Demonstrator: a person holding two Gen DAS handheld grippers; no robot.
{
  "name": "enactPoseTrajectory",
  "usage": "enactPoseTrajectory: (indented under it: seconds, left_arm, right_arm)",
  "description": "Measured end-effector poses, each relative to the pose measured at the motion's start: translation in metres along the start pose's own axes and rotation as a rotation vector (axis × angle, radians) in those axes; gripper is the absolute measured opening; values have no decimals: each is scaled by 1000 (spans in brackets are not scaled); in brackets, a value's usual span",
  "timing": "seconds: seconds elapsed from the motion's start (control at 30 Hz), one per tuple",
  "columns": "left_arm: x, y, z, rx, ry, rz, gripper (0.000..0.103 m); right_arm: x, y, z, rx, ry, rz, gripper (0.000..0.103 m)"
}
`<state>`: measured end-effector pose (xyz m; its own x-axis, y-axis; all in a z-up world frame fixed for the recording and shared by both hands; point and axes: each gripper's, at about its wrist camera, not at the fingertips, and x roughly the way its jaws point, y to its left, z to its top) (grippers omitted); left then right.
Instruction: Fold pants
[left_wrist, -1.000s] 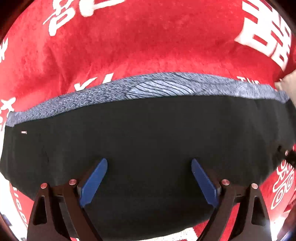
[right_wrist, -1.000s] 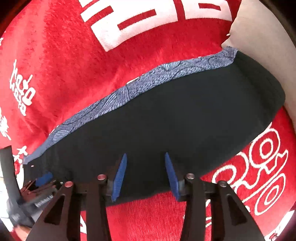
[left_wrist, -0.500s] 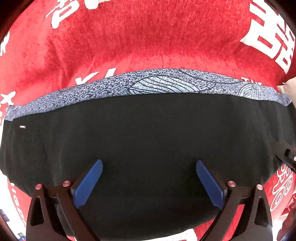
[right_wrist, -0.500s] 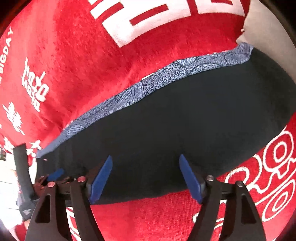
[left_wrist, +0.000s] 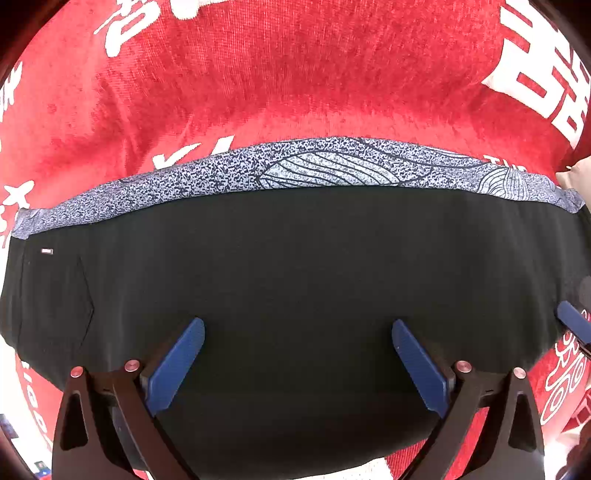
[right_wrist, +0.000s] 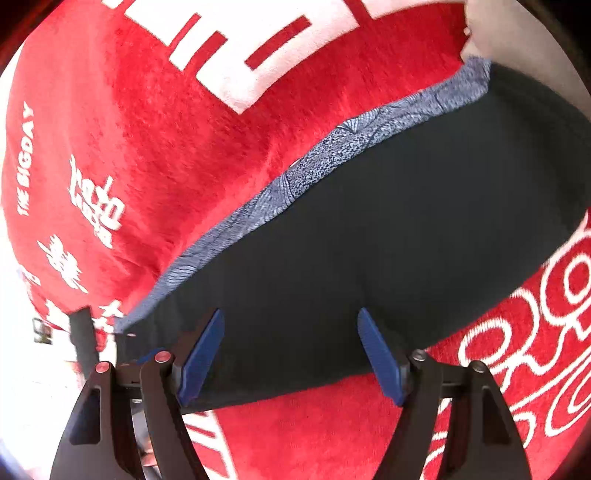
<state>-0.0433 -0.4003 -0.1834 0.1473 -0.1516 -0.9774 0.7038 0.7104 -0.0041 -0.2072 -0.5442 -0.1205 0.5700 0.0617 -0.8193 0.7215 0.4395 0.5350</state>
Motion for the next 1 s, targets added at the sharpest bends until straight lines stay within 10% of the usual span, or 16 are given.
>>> enactPoseTrajectory:
  seconds: [0.43,0.83,0.93,1.0]
  left_arm:
    - [-38,-91,12,132,-28,-57,102]
    - [-31,-157,23,173,-25,-40,102]
    - [-48,-158,28,166,-67,-40,81]
    - [-52,-160,30,150,-82,-53,80]
  right_arm:
    - [-71,-105,-13,351,-181,112,65]
    - [-59,-140,24,414,-299,189,65]
    - [-55,-137,37,419,-266,176,24]
    - [-58,-133,40,395,-242,114,14]
